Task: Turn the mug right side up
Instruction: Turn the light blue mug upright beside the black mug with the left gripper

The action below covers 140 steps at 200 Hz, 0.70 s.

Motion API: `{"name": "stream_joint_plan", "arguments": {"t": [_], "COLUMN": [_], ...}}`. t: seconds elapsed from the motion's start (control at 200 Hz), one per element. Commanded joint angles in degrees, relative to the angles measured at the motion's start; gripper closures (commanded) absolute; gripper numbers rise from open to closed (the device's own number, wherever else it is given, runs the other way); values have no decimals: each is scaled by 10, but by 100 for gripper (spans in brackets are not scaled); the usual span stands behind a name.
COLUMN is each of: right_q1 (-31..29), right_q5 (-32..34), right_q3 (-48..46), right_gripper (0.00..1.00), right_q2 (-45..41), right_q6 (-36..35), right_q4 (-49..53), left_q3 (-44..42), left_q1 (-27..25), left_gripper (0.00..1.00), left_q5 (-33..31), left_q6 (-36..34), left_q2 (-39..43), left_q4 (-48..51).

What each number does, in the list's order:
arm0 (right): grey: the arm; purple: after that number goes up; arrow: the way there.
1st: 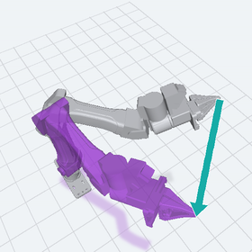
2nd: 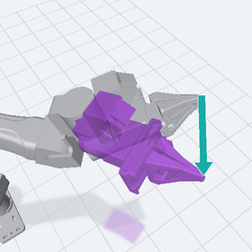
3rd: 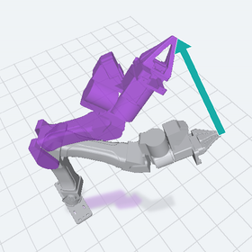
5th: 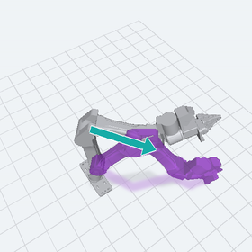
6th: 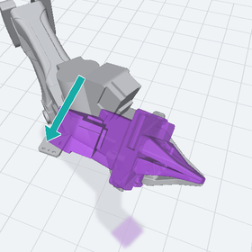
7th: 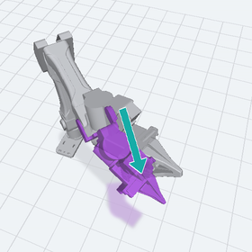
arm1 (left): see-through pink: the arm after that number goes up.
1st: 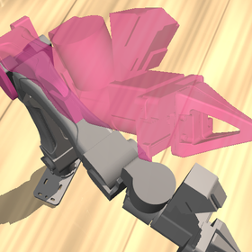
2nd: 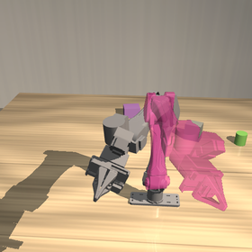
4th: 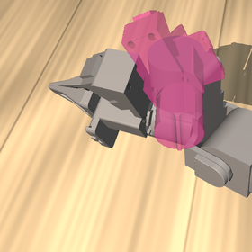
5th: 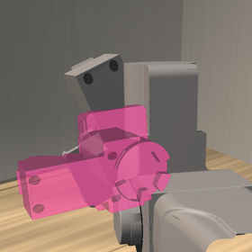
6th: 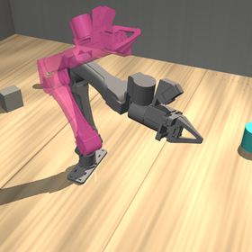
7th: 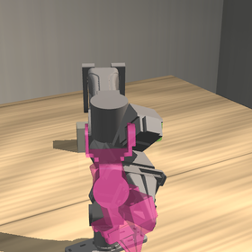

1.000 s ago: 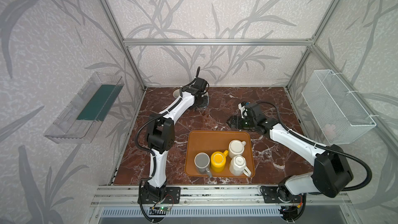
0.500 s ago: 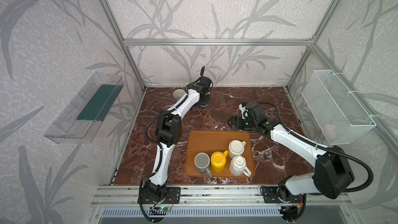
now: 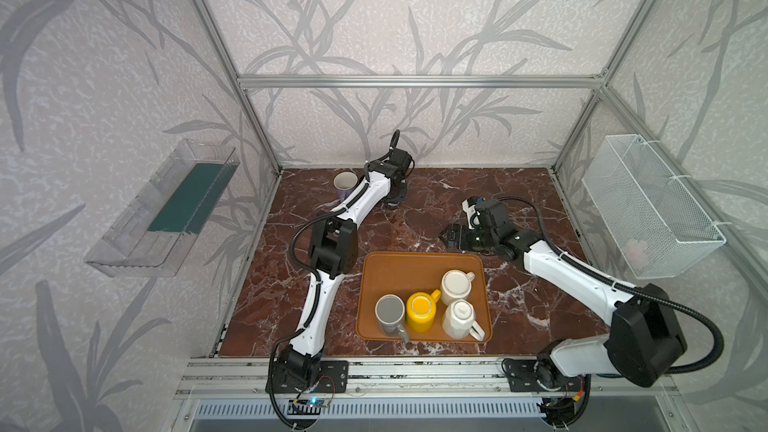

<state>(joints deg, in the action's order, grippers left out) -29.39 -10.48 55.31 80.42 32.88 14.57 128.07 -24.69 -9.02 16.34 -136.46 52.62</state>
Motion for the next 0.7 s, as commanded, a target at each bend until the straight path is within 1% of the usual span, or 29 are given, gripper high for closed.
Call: {"name": "stream_joint_plan", "arguments": {"t": [0.0, 0.695], "right_q1": [3, 3], "right_q5": [5, 6], "right_q3": [-6, -13], "right_gripper": [10, 10], "right_q2": [-16, -23], "right_q6": [-5, -10], "right_q4": [6, 8], "left_q3": [27, 26], "left_q1": [-2, -2], "left_gripper": [100, 100], "left_q5": [-23, -16], "left_q6": [-8, -8], "left_q2": [3, -18], "left_q4": [-5, -19]}}
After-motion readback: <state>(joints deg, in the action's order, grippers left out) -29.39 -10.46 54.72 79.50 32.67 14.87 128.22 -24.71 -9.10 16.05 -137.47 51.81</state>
